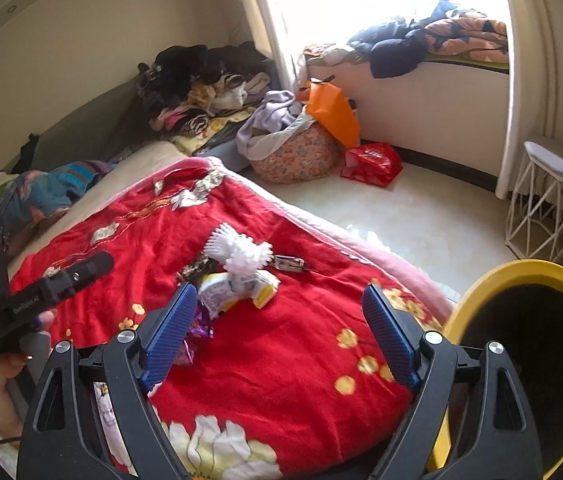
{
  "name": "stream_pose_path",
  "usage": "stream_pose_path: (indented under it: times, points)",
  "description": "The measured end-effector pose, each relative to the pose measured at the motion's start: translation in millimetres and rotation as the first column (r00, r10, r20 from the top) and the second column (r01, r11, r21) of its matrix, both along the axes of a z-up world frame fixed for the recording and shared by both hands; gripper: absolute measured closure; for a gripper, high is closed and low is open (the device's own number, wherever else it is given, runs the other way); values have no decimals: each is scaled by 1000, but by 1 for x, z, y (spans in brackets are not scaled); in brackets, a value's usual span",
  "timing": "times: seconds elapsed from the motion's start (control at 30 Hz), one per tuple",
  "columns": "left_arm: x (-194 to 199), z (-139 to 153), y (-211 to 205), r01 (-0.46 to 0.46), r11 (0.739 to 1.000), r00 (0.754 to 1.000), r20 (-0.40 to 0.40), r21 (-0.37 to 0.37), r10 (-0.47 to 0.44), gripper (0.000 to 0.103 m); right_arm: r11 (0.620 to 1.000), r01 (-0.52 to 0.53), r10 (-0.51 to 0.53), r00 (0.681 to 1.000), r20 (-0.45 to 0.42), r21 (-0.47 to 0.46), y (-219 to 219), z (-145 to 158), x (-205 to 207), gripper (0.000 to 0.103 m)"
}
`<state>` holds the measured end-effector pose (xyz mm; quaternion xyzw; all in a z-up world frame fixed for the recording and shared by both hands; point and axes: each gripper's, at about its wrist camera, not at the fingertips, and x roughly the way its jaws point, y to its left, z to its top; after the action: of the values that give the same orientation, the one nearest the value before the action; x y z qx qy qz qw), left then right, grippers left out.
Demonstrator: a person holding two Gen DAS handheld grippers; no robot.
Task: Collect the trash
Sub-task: 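Grasp the green snack wrapper with the left tool while the right tool grasps the white shuttlecock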
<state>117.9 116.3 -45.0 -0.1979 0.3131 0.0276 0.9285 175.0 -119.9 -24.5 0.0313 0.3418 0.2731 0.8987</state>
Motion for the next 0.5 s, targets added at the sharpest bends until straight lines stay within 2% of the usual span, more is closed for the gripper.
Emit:
stream_pose_path:
  times: [0.17,0.27,0.5]
  points:
    - [11,-16,15,4,998,999,-43,-59,-6,12,1000,-26,27,999,-35,11,18,-8,23,21]
    - [18,-25,22,2,995,998,-69,-101,-9,21,999,-28,30,997,-74,24,29,-15,40,21]
    - [37,-40,26,7,991,992,-121,-136,-24,40,1000,-26,27,993,-111,12,46,-29,61,21]
